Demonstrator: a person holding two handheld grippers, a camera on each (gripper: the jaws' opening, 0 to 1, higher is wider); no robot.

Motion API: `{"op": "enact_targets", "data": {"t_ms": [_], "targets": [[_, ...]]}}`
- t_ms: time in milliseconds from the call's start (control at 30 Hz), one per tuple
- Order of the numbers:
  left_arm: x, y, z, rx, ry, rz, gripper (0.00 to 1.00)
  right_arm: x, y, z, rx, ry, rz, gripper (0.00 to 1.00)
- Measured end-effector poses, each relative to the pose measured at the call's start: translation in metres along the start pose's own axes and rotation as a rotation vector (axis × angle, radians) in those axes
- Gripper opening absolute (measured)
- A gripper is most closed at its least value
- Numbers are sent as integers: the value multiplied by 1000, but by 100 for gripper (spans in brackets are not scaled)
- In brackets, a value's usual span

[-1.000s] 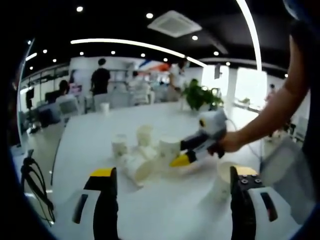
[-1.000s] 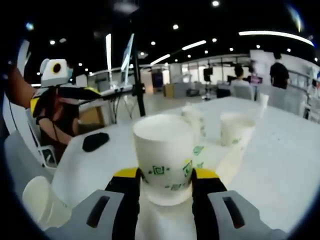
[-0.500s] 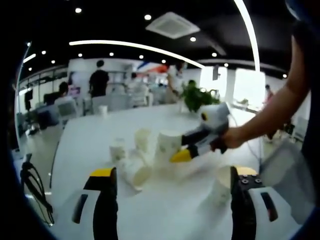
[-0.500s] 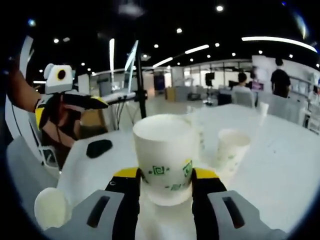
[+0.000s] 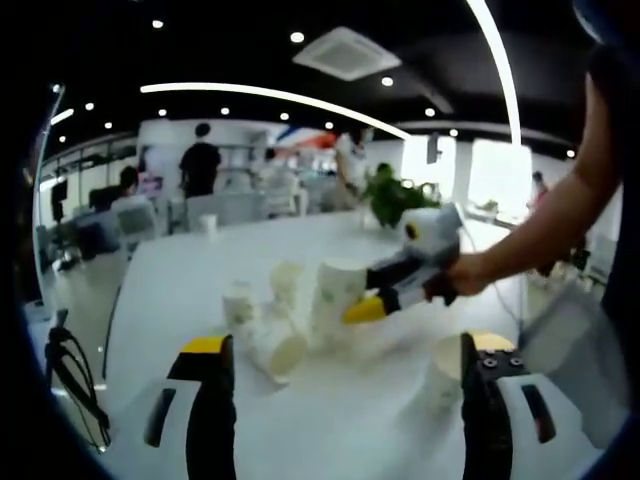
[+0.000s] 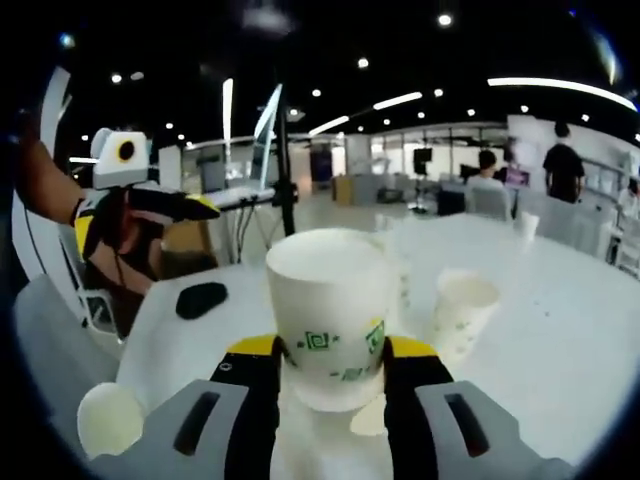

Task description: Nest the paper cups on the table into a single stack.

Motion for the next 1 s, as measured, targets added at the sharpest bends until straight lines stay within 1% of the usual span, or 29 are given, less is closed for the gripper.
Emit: {"op": "enact_targets", "data": {"t_ms": [200,367,467,667,733,833,900,1000], "targets": [[0,-2,1,-3,-1,3,93,3,2,4,-2,13,-1,38],[0,-3,3,-9,2,-3,93,11,4,6,-1,21,3,38],[4,-4,3,-12,-2,3,93,15,5,10,-1,25,5,38],[7,-4,3,-17,-13,3,95,24,8,15,2,12,2,37],[7,-5,3,-16,-31,-1,97,26,10,17,-2,12,-5,37],[7,-5,3,-13,-33,-8,99,30,13,22,2,-12,-4,37],[8,-4,3,-12,-43,-5,99,33,14,25,-4,-5,-3,37],[8,-4,3,-16,-35,-9,99,37,17,31,-8,-3,-5,37]]}}
Point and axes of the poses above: the point that each gripper's makers call its tool centre point, and the gripper's own axes: y roughly backward along the fingers, z roughly to its right, x roughly out of its top, the point moved 6 cm from there along y, roughly backward along the fingers, and after that the axes turned 10 degrees about y, right-handed, at the moved point
